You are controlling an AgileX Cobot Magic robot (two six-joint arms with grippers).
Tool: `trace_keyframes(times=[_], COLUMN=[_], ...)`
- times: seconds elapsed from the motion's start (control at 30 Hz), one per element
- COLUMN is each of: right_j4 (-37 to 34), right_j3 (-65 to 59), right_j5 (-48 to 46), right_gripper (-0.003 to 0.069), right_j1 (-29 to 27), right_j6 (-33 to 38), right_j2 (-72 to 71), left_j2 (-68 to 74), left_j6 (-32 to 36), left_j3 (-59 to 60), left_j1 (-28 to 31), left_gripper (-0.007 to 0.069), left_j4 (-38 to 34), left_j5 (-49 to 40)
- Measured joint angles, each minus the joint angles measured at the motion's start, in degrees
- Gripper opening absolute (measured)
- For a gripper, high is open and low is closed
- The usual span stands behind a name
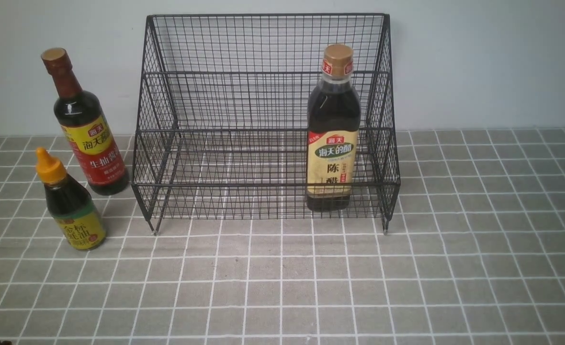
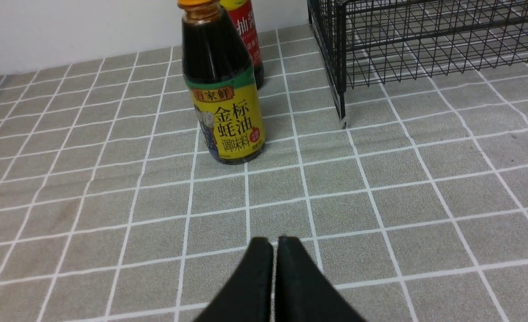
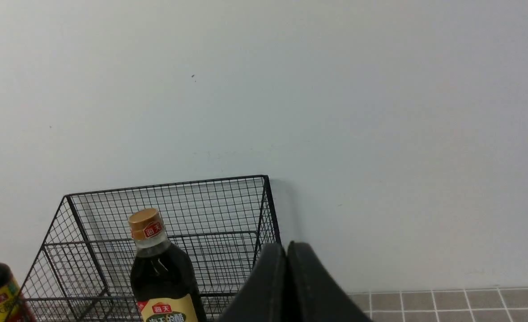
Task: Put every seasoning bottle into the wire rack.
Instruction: Use the left arm to grab the condiment bottle closest to it
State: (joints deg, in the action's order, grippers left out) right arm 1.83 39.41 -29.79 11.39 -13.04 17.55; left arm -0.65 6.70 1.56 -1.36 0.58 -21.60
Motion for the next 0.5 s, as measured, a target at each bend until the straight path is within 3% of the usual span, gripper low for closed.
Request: trace_keyframes(times=[0.23, 0.5], right_j4=[4.06, 5.77], right_j3=[-10.35, -31.18], right_j5=[3.3, 4.94], right_gripper=[-0.001, -0.001], right_j1=[-0.83, -13.35], right_j6=[6.06, 6.39], right_j2=[-3.49, -16.46], left_j2=[0.0, 0.0], left_j6=[0.0, 0.0], left_j3=[0.0, 0.0], left_j1=[0.0, 0.0], left_gripper=[-0.0007, -0.0007], left_j4=[0.0, 0.0], left_j5=[0.0, 0.0])
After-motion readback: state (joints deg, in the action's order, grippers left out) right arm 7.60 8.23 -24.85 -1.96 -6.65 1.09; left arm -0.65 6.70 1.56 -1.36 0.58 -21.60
